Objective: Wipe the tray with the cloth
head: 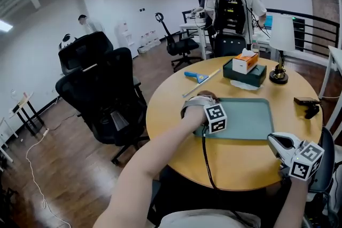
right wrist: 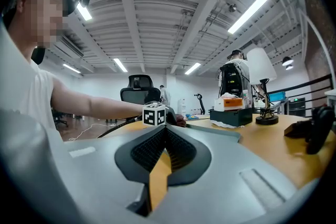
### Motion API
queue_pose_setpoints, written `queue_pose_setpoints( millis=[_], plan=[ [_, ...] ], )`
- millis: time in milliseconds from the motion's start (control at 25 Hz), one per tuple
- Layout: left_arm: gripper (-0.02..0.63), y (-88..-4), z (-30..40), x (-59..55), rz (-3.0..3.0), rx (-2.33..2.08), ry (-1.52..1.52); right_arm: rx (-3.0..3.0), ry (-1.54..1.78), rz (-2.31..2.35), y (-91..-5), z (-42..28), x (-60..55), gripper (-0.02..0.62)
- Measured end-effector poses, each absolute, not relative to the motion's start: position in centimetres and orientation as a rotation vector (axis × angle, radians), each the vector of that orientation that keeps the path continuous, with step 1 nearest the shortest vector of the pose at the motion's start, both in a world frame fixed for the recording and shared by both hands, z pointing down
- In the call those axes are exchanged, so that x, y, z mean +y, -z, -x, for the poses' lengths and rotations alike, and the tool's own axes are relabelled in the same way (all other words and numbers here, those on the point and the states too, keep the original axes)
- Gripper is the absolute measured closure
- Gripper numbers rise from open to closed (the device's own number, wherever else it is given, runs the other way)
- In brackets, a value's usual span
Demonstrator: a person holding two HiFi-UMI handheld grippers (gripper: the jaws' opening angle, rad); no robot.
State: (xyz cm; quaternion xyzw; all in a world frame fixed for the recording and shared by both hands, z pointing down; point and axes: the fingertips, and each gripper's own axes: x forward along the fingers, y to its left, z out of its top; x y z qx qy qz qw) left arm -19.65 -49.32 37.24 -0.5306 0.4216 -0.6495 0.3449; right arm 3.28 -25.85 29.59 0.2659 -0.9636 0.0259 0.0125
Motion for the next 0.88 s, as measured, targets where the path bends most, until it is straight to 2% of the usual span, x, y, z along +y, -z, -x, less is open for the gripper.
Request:
queue_pose_setpoints(
  millis=[240,520,880],
  plan=[
    [0.236,-37.4,19.4,-45.2,1.618,1.043,1.747,-3.018,-0.071,-0.837,-28.6,-3.0,-25.5,0.594],
    [0.235,-39.3,15.6,-39.5,1.840,0.832,1.770,-3.007,-0.050,-0.833,-29.5,-3.0,-25.5,0.594],
    [0.235,-37.2,17.0,-37.9,1.918,0.887,1.719,-3.028,-0.034,-0.783,-29.3,-1.5,-26.7,0.594]
  ],
)
